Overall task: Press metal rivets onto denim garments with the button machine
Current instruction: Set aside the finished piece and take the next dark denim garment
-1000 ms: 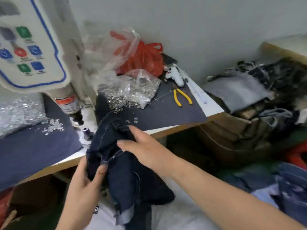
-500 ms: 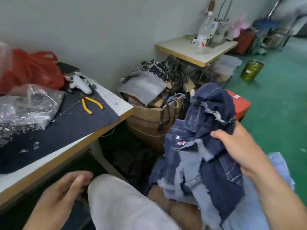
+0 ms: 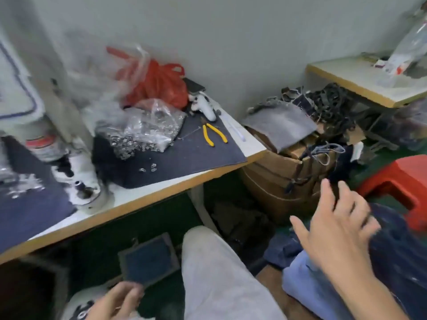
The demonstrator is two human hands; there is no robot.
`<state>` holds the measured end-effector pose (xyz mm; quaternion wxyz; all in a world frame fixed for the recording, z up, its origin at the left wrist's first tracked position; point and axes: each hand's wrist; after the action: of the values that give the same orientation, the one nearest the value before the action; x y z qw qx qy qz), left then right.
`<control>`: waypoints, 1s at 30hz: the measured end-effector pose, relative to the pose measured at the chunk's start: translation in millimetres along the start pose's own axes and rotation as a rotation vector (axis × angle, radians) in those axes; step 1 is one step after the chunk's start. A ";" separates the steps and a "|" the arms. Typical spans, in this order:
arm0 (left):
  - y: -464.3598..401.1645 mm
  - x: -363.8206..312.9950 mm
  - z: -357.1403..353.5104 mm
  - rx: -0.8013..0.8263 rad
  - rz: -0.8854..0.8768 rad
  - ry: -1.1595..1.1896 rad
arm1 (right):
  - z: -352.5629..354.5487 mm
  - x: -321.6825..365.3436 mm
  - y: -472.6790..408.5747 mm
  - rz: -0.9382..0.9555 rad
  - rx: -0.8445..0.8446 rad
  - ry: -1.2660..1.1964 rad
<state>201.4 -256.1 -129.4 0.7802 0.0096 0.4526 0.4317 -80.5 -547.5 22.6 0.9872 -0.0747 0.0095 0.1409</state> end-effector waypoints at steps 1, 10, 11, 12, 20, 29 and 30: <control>21.4 -18.2 -2.4 0.045 -0.036 0.008 | 7.8 34.4 -0.4 0.157 0.035 -0.049; 175.5 -10.3 80.4 -0.518 0.124 -0.199 | -6.5 267.0 123.5 1.296 0.777 -0.366; 201.3 -3.0 82.6 -0.613 0.179 -0.221 | -18.9 279.4 143.4 1.379 0.802 -0.270; 228.5 5.3 83.0 -0.718 0.241 -0.259 | -32.4 287.1 161.9 1.451 0.828 -0.158; 368.9 92.6 61.5 -0.817 1.264 -0.340 | -98.0 293.6 228.8 1.543 0.878 -0.014; 373.7 84.8 87.8 -1.499 0.831 -0.140 | -78.6 305.6 248.3 1.561 0.940 0.037; 367.1 69.8 94.1 -1.561 0.703 -0.079 | -70.7 307.1 252.5 1.538 1.024 -0.071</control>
<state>39.7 57.1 26.3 0.3993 -0.3756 -0.0311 0.8358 143.9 -233.5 -96.0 0.5343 0.4019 0.0873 0.7385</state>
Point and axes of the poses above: each hand's wrist, its own y-axis away from the middle knuckle, its own z-axis out of the back of the hand, x = y × z, and after that the axes turned 5 degrees about x, right-handed
